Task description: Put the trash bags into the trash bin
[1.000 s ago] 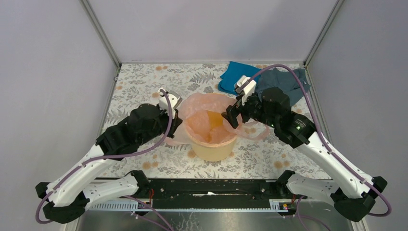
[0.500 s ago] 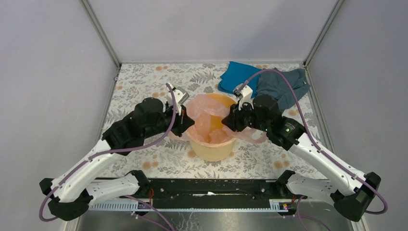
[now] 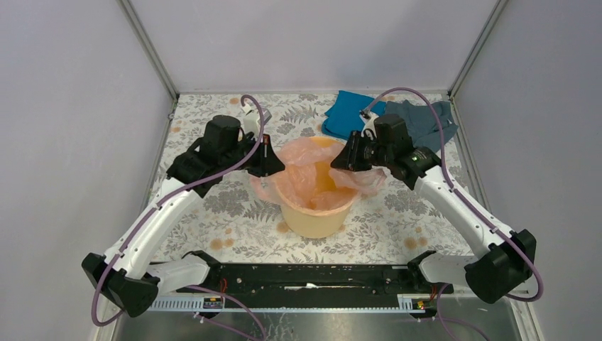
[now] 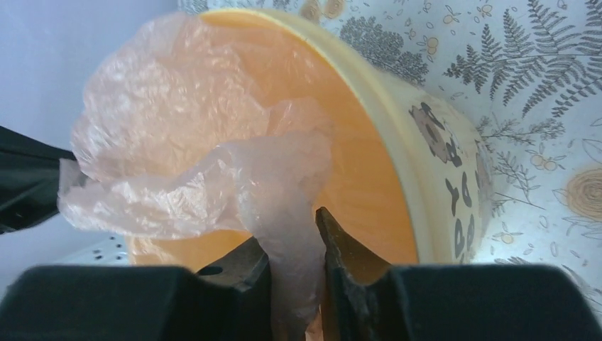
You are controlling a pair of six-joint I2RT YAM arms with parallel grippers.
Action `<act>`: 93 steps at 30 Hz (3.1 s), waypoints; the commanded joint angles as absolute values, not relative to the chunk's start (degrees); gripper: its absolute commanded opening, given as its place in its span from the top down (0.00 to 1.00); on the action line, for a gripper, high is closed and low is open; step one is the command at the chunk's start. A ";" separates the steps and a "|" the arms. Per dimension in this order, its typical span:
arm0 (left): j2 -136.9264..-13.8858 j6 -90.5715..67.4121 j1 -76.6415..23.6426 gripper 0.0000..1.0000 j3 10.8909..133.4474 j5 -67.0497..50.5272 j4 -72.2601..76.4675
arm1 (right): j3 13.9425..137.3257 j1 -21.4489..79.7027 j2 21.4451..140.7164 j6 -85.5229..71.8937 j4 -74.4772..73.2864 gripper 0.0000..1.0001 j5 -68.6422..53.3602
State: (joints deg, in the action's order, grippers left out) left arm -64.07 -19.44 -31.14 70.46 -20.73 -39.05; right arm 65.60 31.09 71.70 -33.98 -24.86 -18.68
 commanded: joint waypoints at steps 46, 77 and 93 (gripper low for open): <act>-72.96 -20.36 -29.27 0.74 74.76 -27.55 -28.63 | 78.81 28.36 58.33 -15.02 -42.07 0.23 -3.91; -64.97 -16.96 -29.18 0.46 75.80 -20.80 -33.73 | 76.46 28.33 64.19 -19.89 -36.96 0.94 -0.40; -73.31 -18.03 -27.69 0.77 78.81 -18.19 -29.76 | 85.43 26.51 75.92 -17.68 -44.81 0.94 1.53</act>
